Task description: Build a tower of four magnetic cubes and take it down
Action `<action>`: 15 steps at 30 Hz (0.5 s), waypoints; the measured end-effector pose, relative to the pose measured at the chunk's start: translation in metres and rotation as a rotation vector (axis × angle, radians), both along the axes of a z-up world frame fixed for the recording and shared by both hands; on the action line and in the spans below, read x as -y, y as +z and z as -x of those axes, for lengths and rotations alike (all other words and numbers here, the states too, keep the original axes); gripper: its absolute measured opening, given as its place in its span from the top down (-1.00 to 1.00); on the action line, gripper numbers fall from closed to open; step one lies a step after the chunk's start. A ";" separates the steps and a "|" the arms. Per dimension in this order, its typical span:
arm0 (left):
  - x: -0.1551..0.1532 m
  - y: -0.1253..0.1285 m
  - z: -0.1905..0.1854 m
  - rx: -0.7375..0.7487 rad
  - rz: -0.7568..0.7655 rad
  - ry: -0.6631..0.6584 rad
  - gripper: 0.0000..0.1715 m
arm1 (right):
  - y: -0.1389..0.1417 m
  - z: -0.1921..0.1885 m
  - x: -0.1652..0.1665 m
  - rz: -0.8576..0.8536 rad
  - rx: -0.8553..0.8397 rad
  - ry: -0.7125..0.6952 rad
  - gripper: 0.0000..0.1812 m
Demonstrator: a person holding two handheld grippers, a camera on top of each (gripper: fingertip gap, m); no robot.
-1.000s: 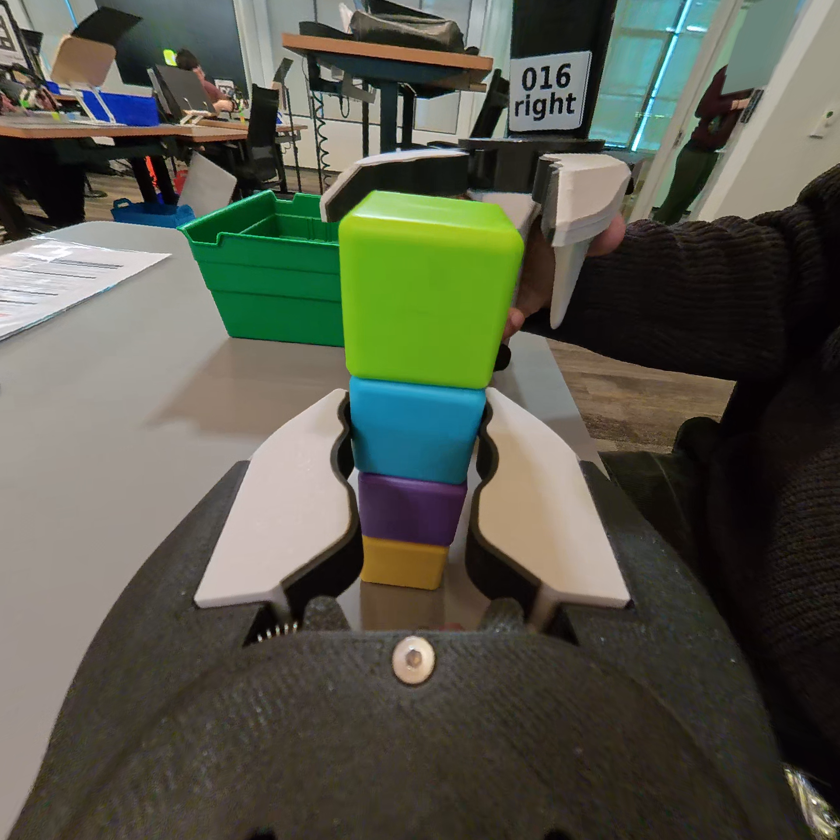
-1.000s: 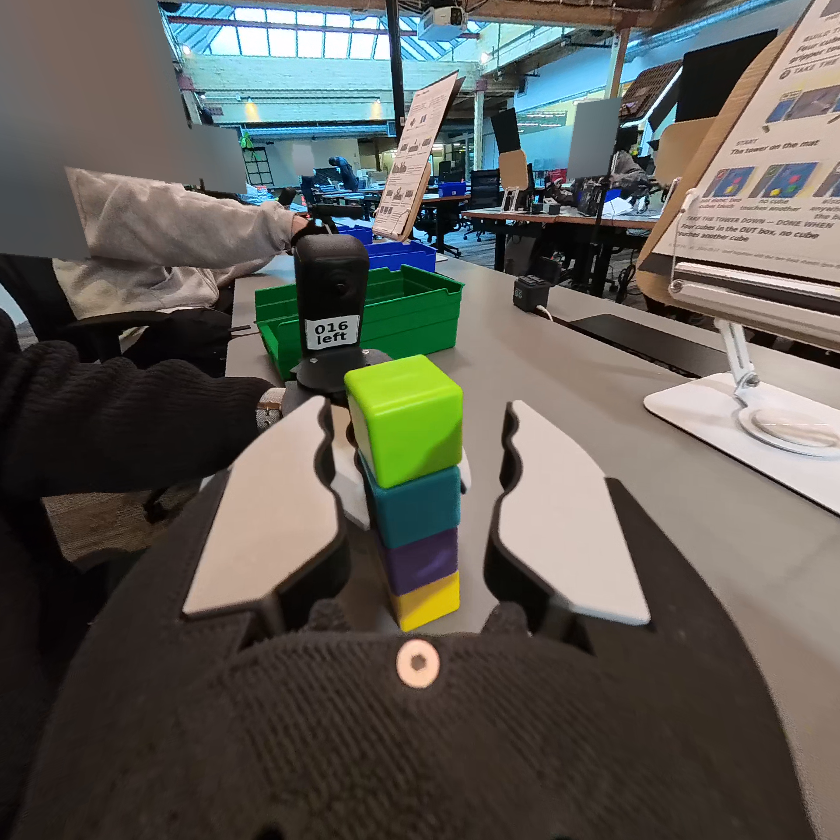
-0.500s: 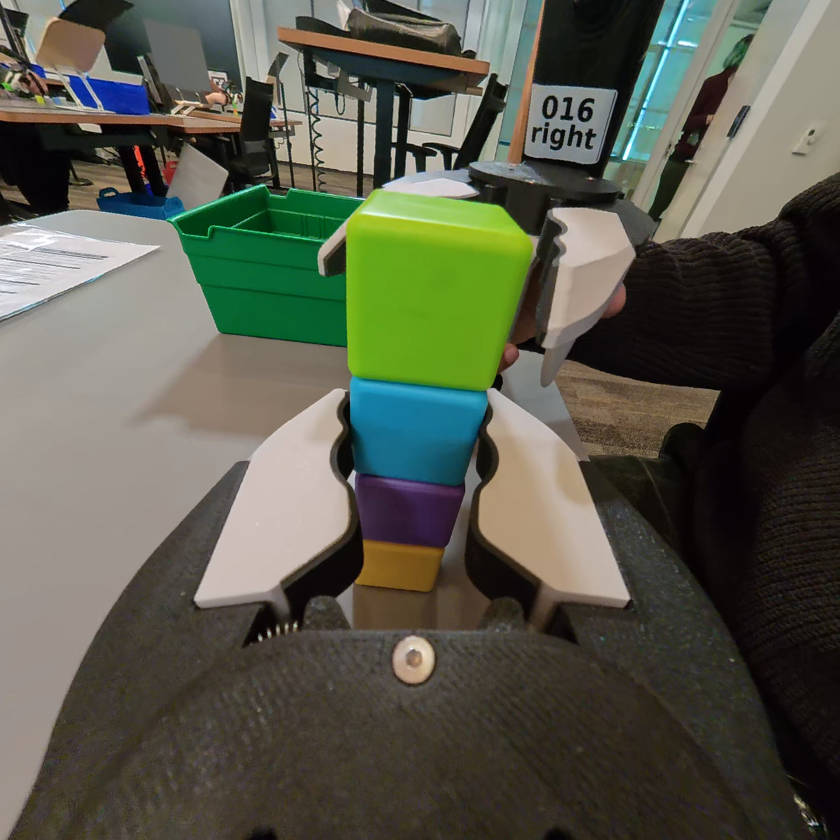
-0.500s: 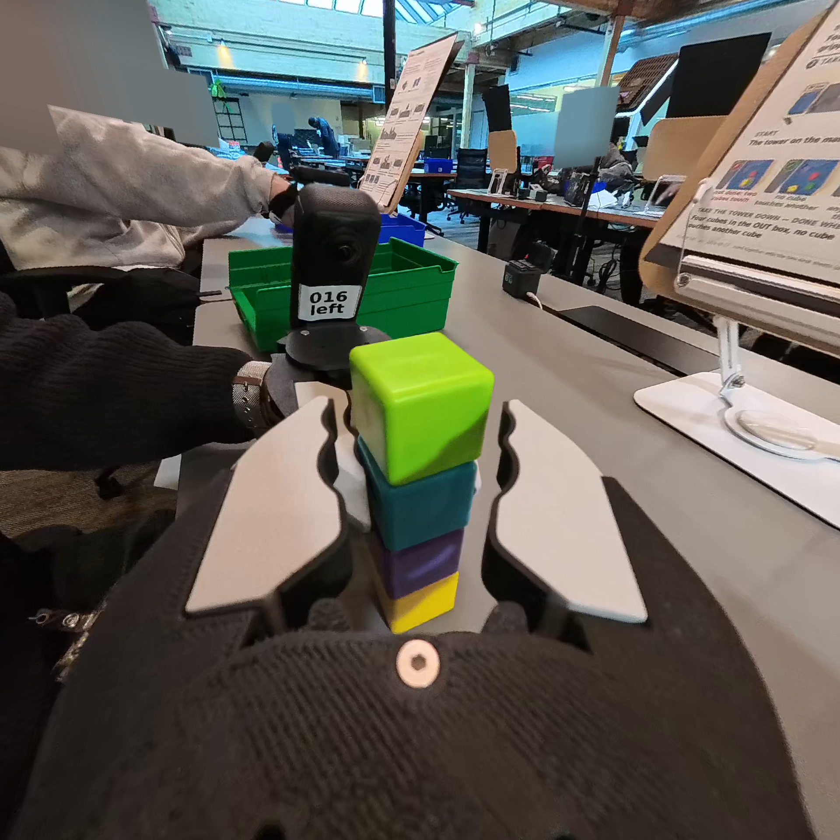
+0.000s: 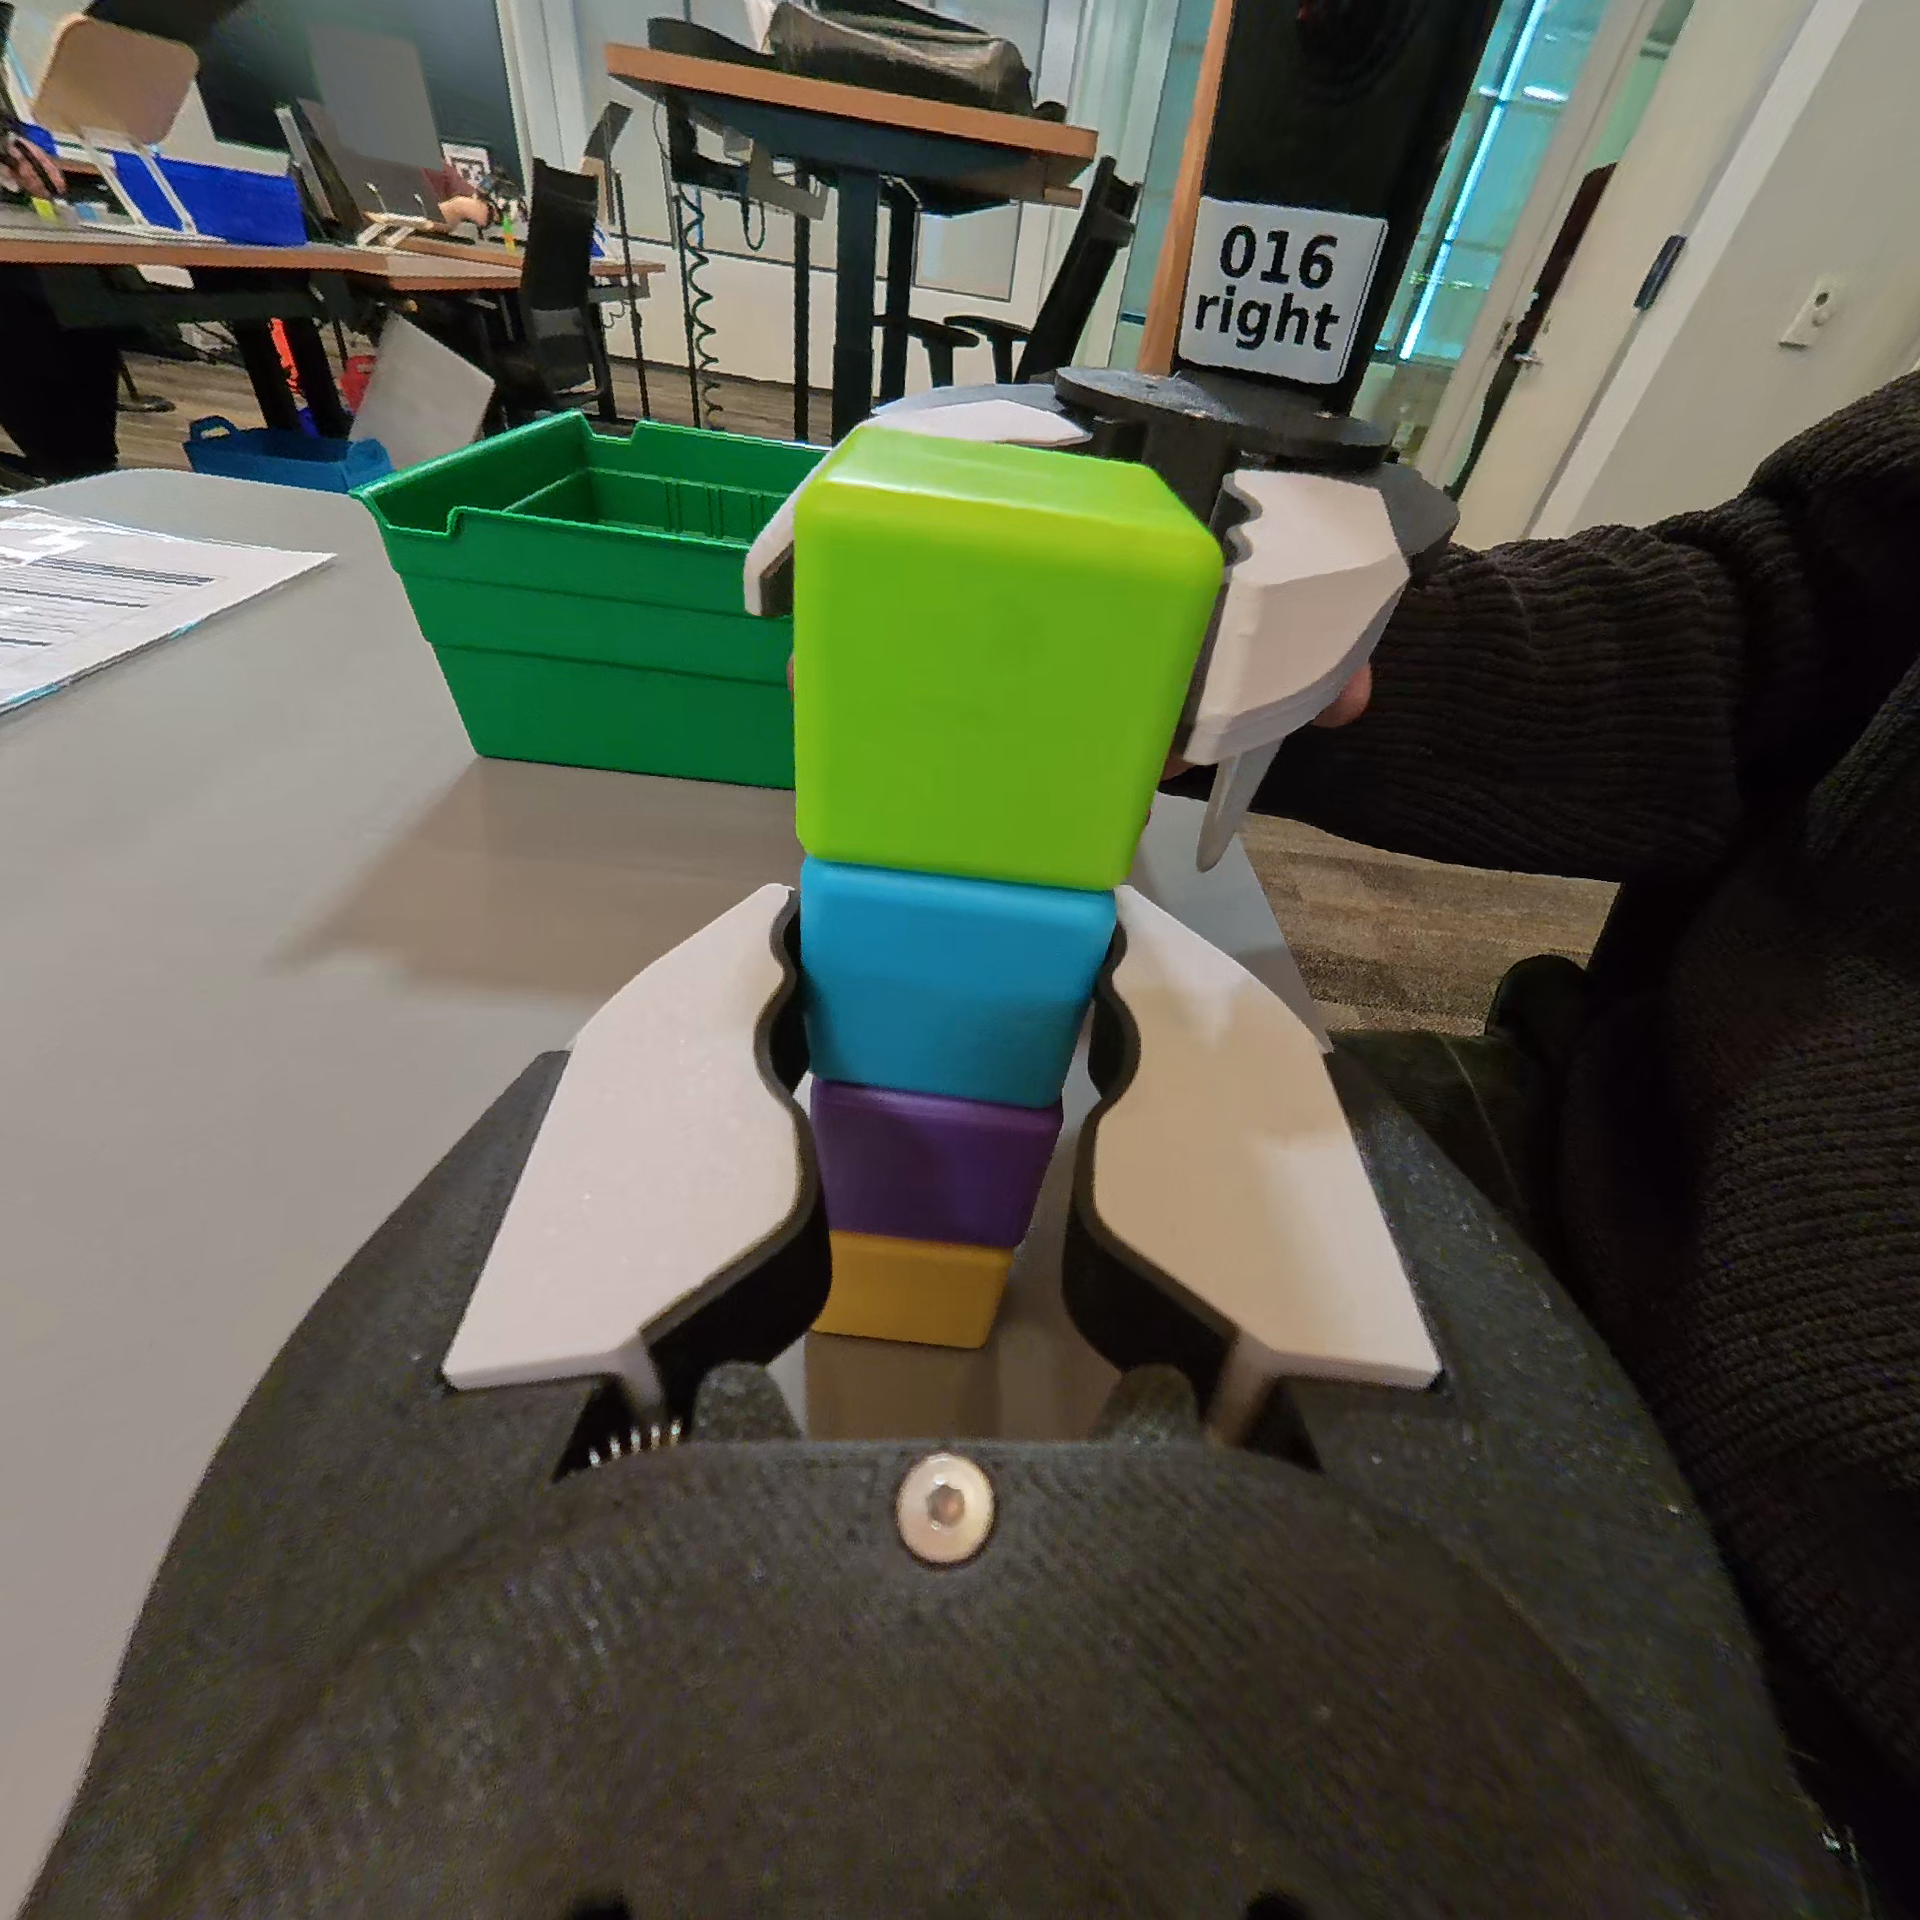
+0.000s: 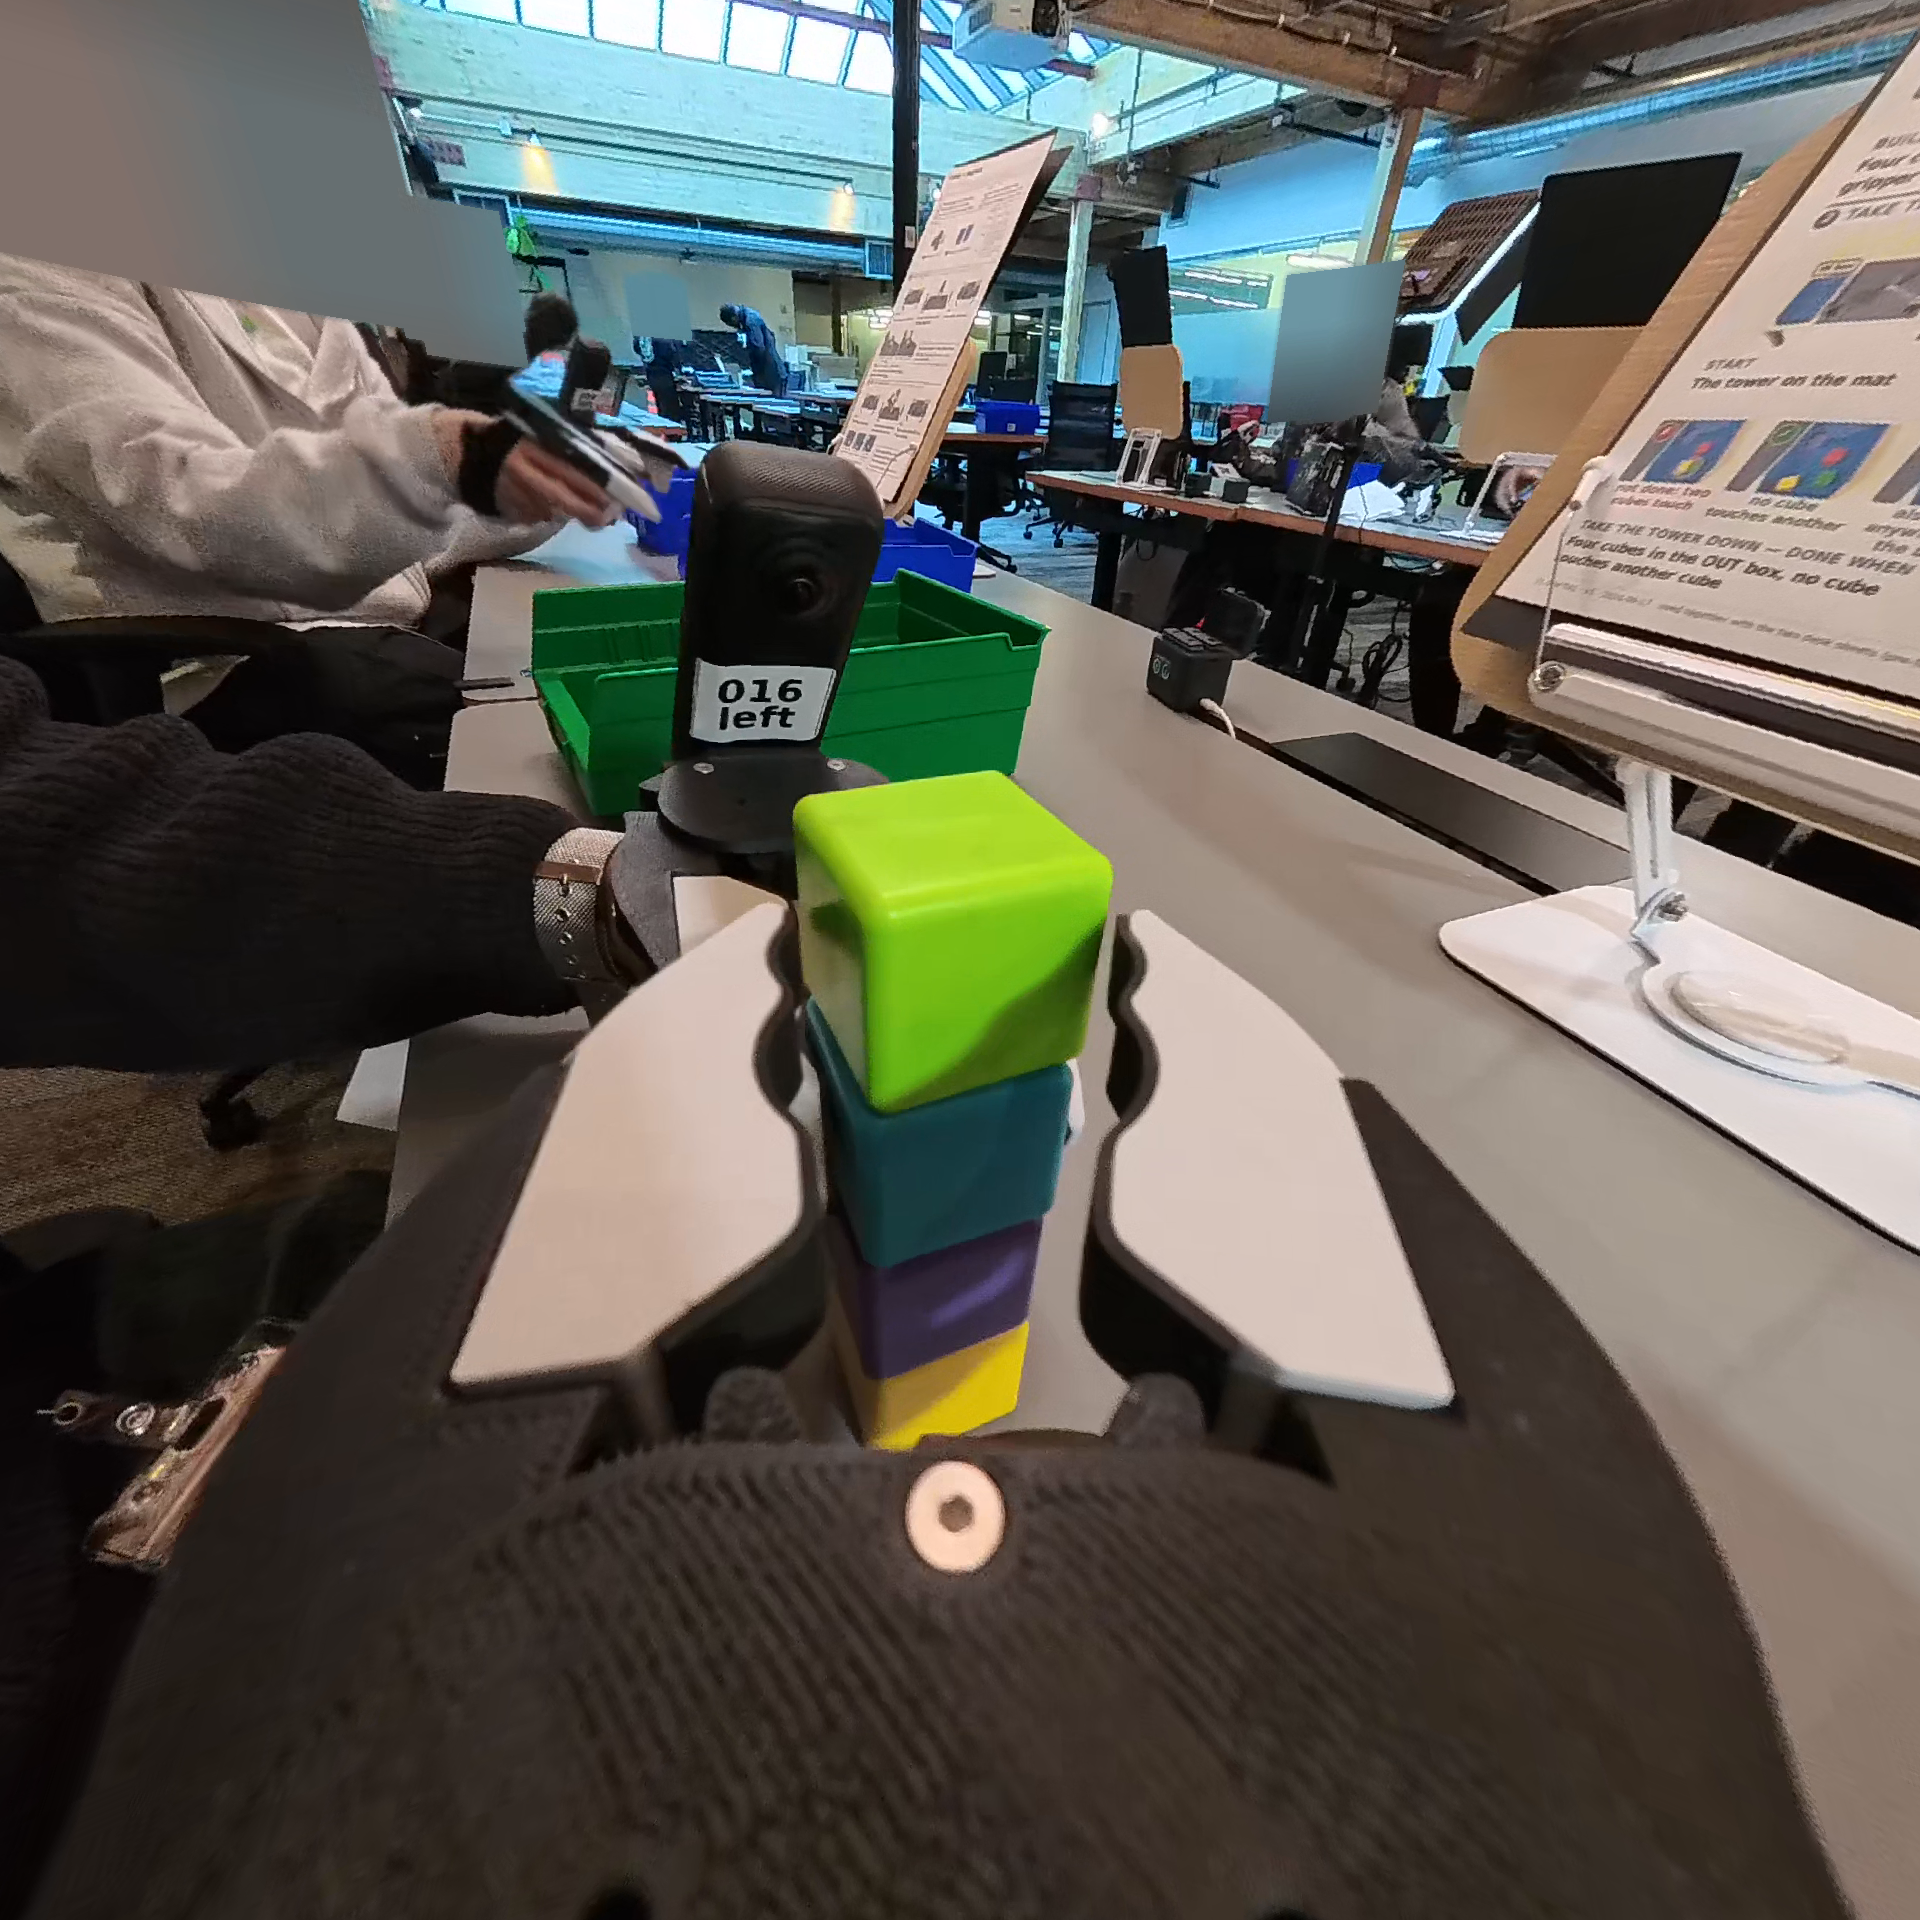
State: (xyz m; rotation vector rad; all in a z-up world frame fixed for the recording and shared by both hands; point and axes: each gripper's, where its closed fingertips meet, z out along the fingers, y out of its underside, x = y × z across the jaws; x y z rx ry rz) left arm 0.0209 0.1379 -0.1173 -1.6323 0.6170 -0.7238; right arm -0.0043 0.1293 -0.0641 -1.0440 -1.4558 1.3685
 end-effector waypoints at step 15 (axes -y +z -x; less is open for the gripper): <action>0.000 0.000 -0.001 -0.002 0.003 -0.004 0.37 | 0.000 0.001 0.001 -0.005 -0.006 -0.003 0.39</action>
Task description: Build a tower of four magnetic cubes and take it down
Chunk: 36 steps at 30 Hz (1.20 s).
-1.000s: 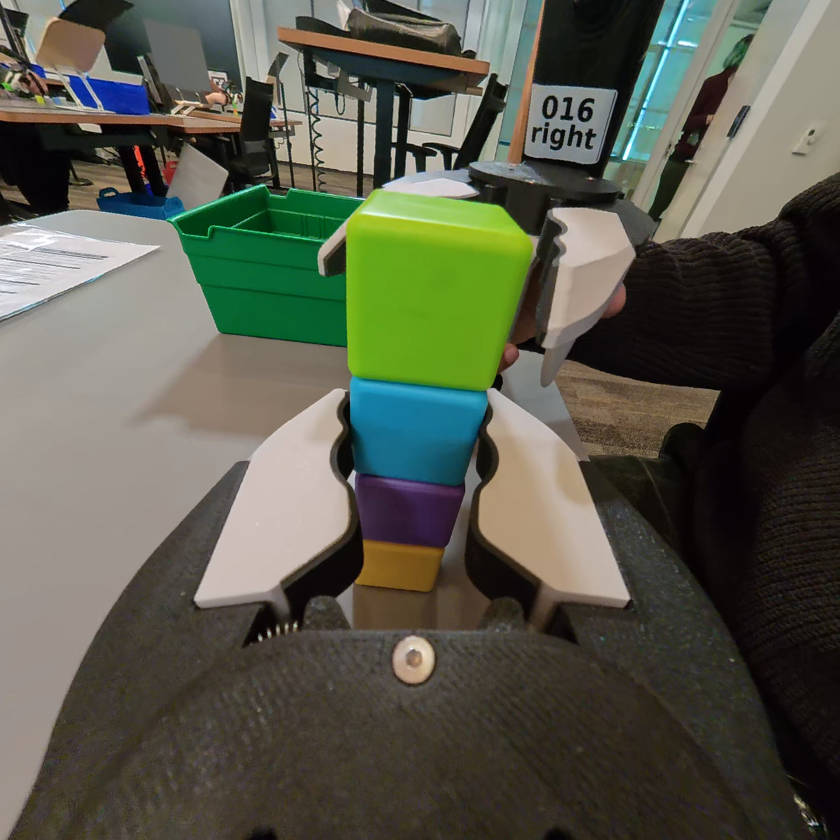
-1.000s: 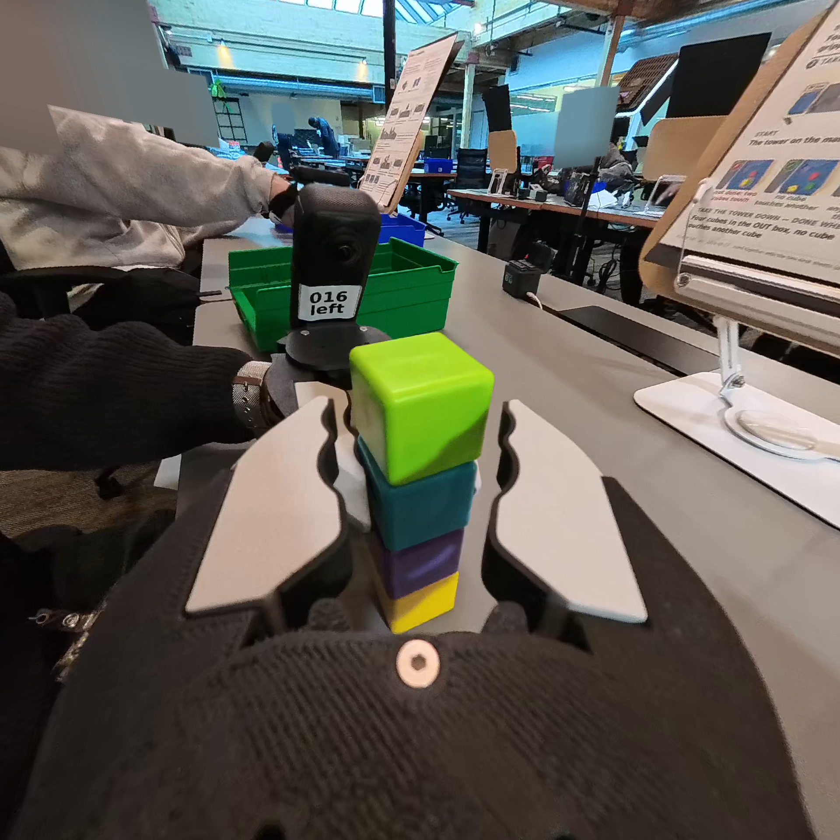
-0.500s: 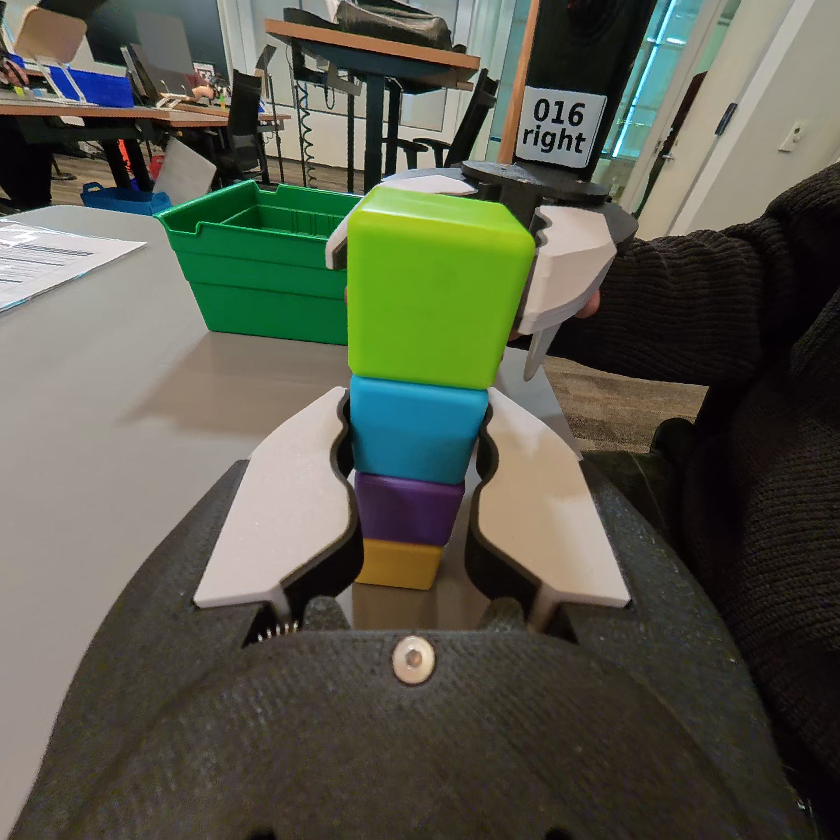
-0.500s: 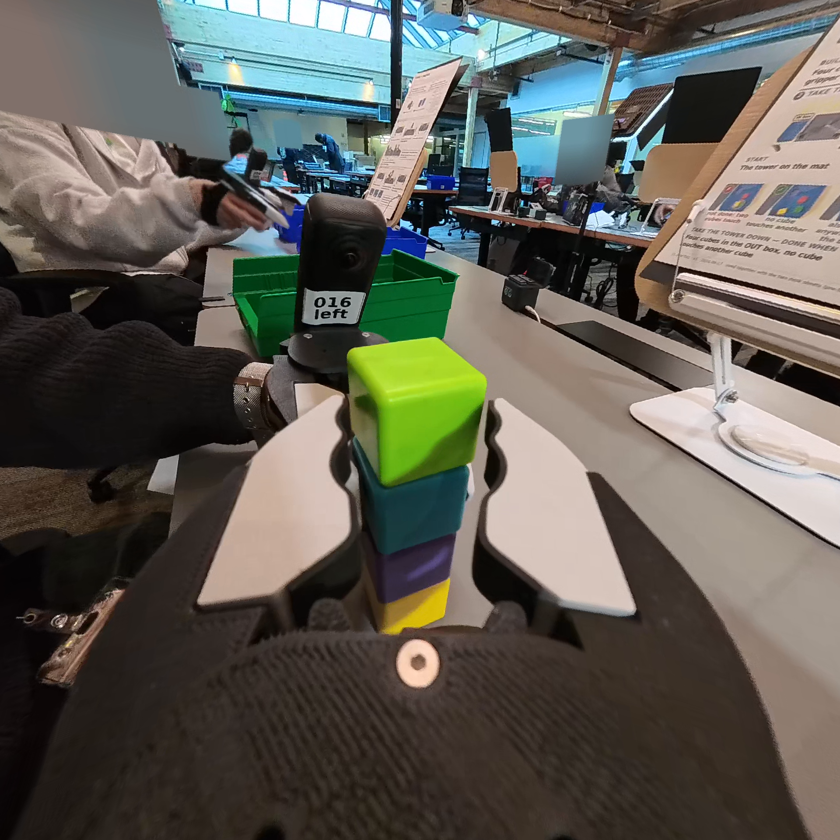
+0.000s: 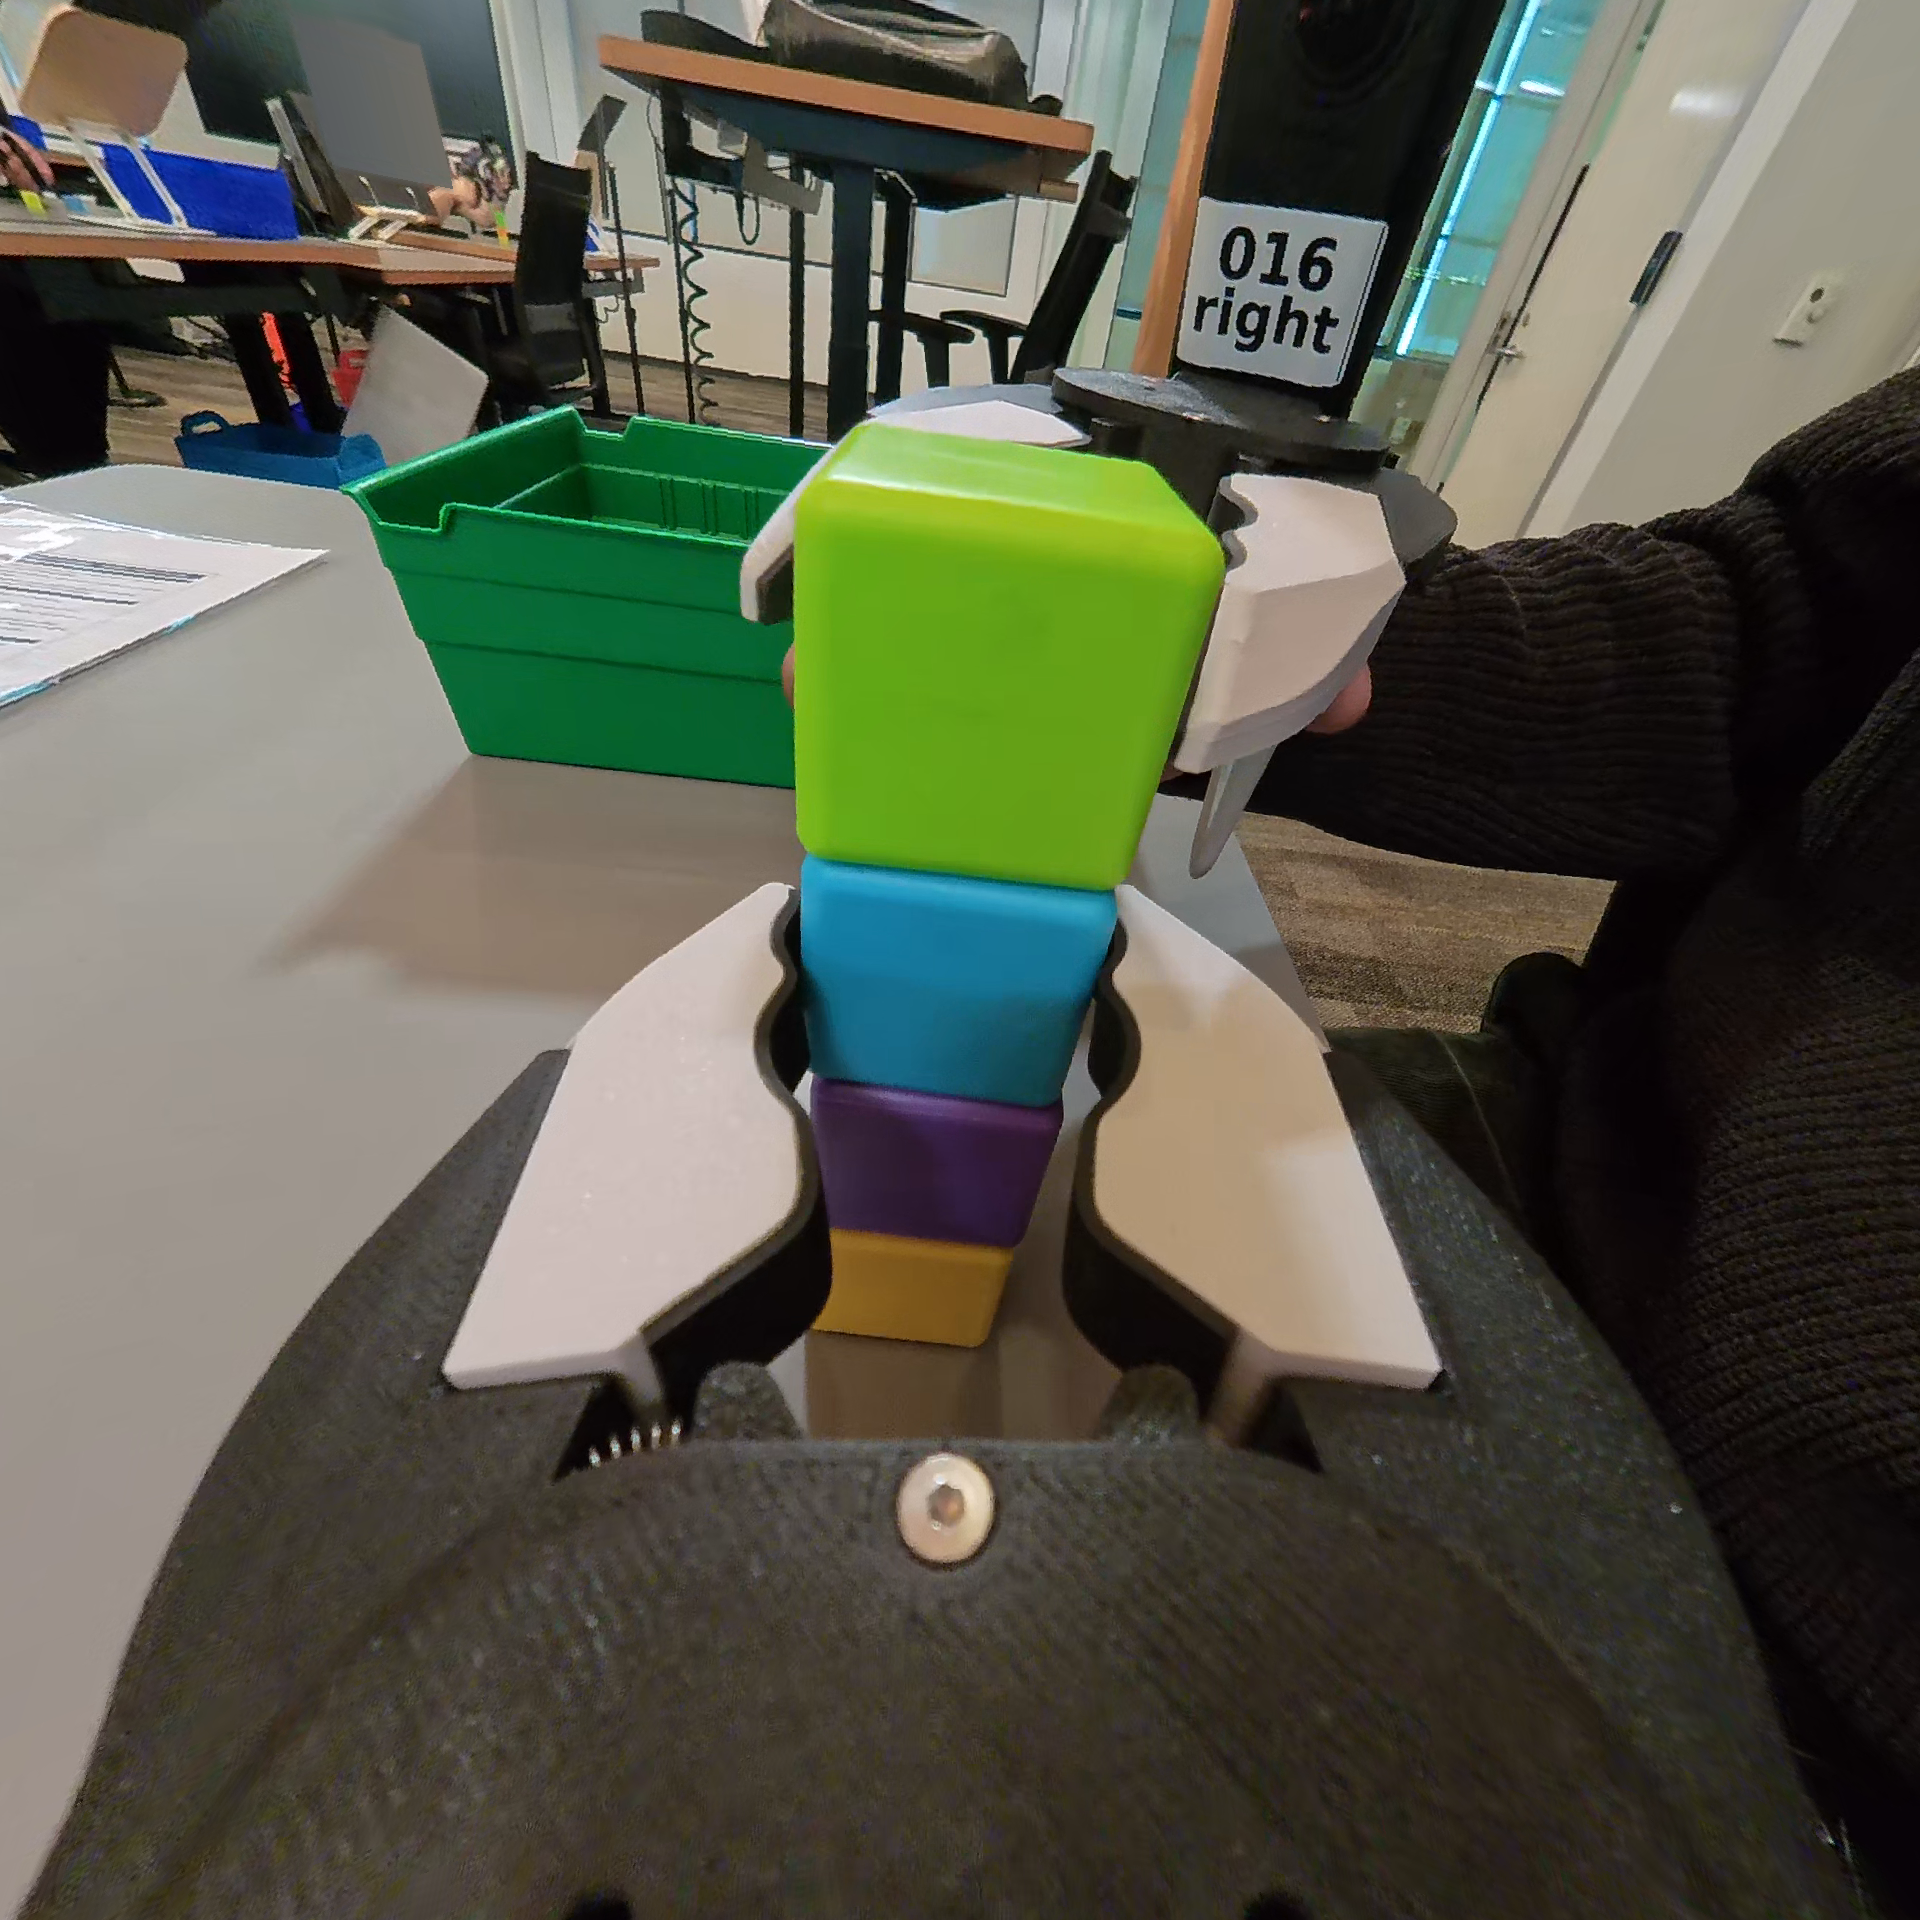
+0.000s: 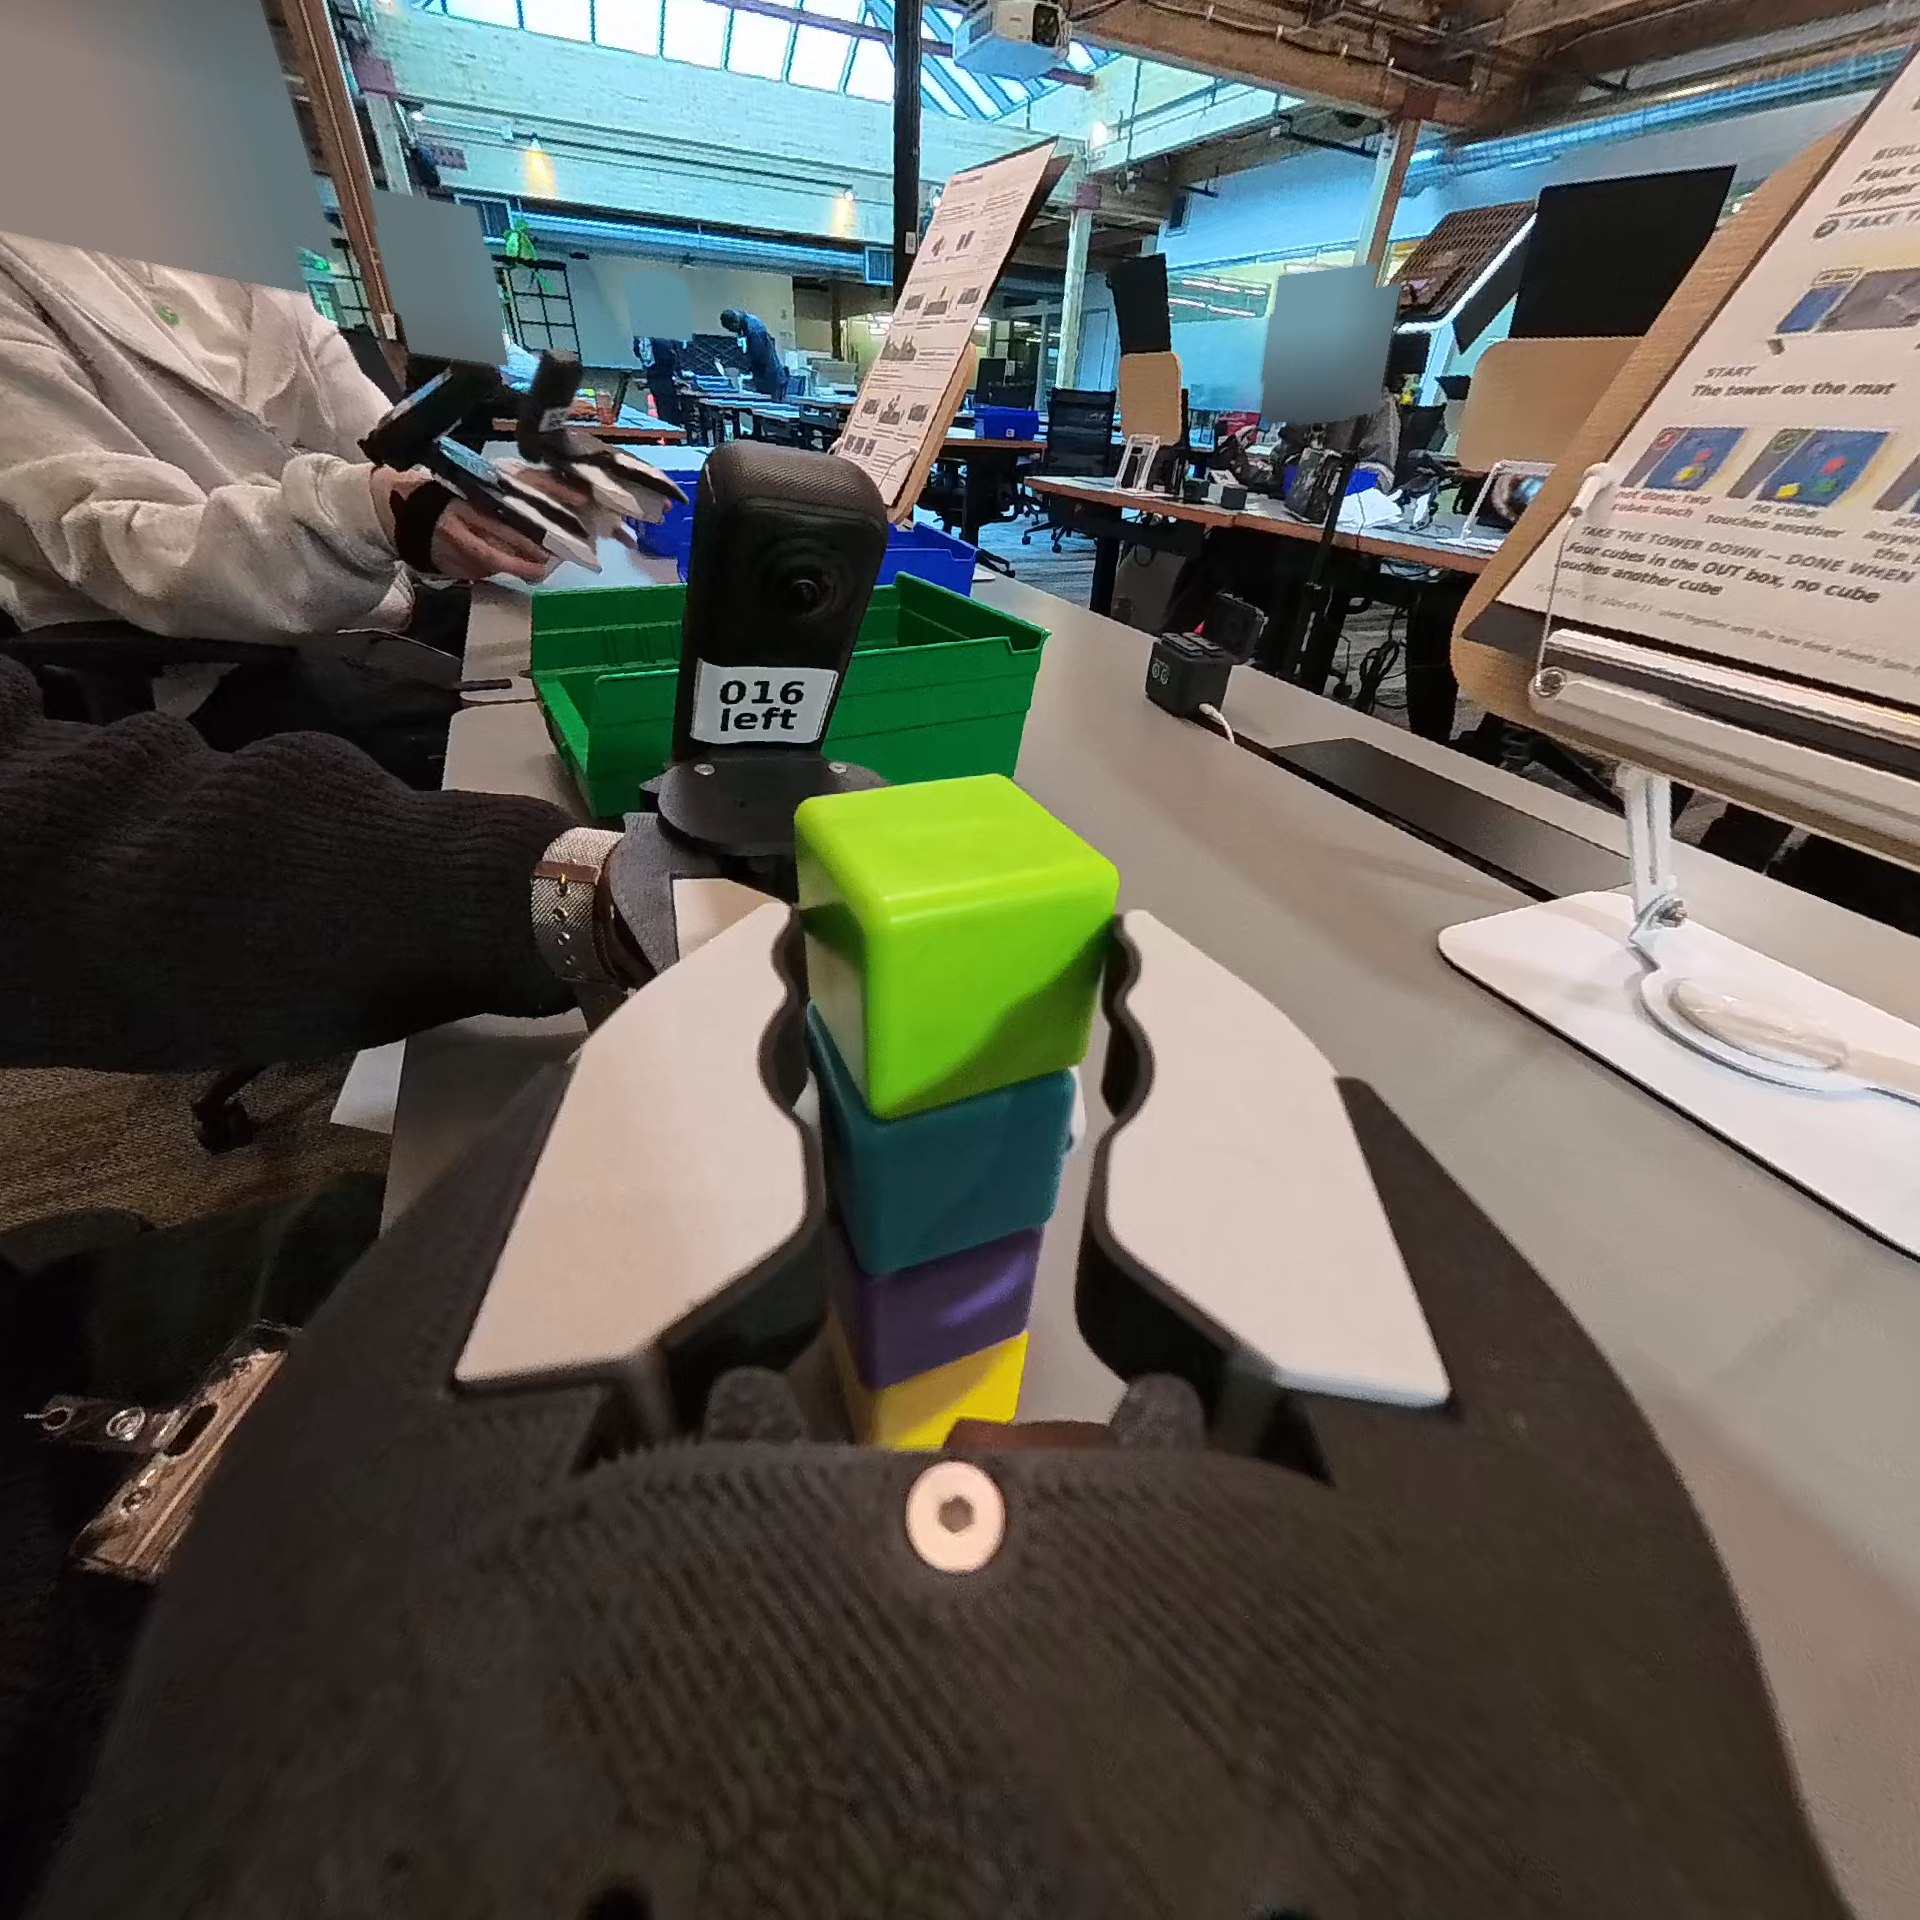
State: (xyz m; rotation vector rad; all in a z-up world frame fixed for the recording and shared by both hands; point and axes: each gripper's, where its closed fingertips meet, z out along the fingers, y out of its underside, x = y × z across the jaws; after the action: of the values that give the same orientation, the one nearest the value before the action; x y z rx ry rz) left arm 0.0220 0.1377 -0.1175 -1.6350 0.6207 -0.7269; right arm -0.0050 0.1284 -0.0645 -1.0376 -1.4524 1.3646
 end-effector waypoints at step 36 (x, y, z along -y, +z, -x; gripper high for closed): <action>0.010 -0.002 -0.004 -0.029 0.015 -0.092 0.36 | -0.002 -0.003 0.010 0.060 0.010 0.086 0.43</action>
State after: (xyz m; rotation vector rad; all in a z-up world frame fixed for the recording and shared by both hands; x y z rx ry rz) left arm 0.0264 0.1276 -0.1197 -1.6412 0.7169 -0.7779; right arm -0.0020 0.1188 -0.0663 -1.0316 -1.4858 1.4746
